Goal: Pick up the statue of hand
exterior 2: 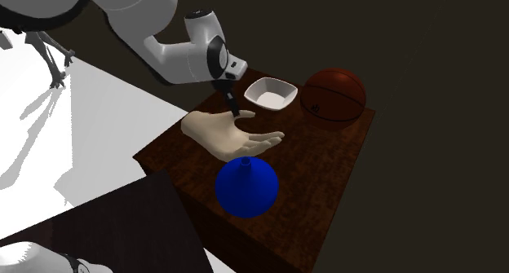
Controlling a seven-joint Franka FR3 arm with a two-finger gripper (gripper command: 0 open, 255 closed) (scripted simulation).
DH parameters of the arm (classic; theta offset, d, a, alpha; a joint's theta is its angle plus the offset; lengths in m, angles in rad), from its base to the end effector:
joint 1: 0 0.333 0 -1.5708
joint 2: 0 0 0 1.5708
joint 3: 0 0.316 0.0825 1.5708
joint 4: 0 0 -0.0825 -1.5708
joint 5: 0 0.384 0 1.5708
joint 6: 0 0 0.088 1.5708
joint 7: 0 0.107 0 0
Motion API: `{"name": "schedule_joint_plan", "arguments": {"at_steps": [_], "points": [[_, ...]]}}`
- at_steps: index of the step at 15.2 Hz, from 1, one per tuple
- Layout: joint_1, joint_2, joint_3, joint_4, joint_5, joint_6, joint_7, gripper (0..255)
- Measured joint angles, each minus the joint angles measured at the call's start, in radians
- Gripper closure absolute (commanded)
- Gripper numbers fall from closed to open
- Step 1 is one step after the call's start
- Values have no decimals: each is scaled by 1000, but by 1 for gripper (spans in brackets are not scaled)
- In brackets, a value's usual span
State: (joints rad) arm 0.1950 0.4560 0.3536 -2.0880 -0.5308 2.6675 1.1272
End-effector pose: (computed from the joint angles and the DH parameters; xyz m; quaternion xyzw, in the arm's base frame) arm 0.5047 0.3212 0.2300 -0.9905 0.0847 -0.1061 0.0220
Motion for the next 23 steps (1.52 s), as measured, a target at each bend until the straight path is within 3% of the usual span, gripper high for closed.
{"name": "schedule_joint_plan", "arguments": {"at_steps": [7,8,18,23], "points": [[43,86,-54,29,-64,58,57,0],[45,91,-57,31,-67,60,59,255],[47,92,-58,33,-70,66,62,255],[28,58,-31,26,-38,30,34,255]]}}
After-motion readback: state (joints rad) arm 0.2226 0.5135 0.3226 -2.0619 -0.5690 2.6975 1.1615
